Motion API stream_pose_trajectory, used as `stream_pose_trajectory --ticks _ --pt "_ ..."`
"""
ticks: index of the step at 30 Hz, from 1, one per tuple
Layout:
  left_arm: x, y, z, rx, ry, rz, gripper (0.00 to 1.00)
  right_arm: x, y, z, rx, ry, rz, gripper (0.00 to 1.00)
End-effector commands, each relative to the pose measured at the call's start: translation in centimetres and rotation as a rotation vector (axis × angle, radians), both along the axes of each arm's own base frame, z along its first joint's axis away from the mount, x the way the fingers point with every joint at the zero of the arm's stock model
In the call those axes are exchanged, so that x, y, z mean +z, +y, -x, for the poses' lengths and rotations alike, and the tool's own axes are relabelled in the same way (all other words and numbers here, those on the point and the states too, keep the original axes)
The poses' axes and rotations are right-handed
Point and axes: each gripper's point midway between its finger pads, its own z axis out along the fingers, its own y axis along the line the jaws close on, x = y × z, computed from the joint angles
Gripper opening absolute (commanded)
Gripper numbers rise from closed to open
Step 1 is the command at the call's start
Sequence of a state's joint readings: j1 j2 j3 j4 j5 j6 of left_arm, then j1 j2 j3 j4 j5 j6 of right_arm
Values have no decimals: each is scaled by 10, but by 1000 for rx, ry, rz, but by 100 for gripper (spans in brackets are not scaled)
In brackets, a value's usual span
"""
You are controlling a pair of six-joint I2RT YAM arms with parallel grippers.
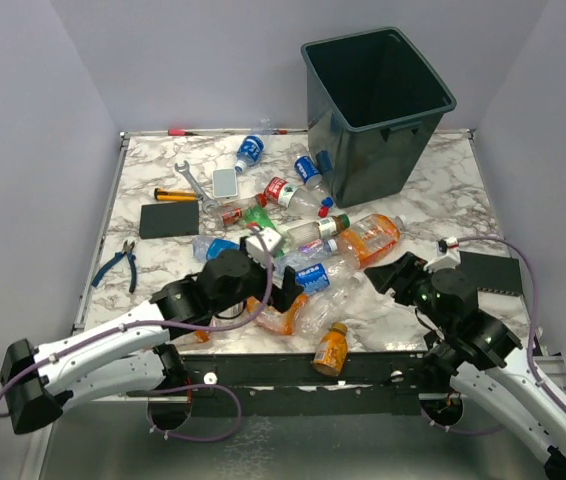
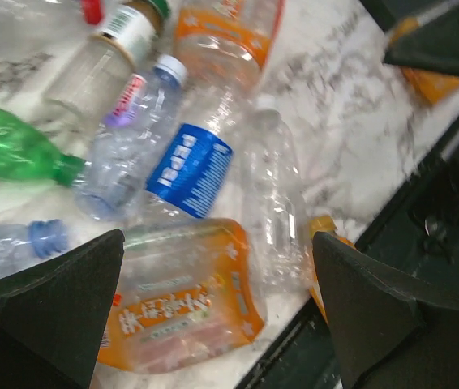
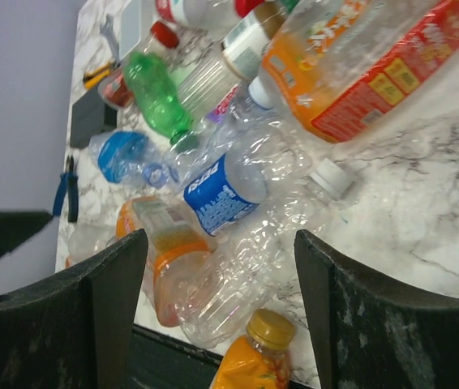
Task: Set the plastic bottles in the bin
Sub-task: Pick up the plastic bottle at the center of the board.
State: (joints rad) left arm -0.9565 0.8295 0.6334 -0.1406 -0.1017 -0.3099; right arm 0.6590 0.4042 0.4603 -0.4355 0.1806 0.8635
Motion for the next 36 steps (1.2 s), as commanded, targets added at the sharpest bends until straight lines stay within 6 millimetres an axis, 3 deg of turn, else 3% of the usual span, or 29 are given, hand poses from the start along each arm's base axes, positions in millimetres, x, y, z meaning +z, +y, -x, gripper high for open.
stream_pose_trajectory --ticks 1,6,10,19,27,36 --pt "-12 -27 38 -142 33 -210 99 -26 -41 -1 -250 83 -1 77" --pt "-36 -62 58 -217 -1 -413 99 -34 -56 0 -348 109 -20 78" --pt "-51 -79 51 -216 9 -485 98 -32 -59 1 -362 105 -21 78" --pt "-94 -112 39 -229 41 -644 82 -30 -63 7 -354 104 -16 78" --pt "-129 -114 21 -160 77 -738 74 -34 -54 11 -305 116 -34 77" --pt "-158 -115 25 -200 115 -771 58 -35 -50 11 -296 126 -55 78"
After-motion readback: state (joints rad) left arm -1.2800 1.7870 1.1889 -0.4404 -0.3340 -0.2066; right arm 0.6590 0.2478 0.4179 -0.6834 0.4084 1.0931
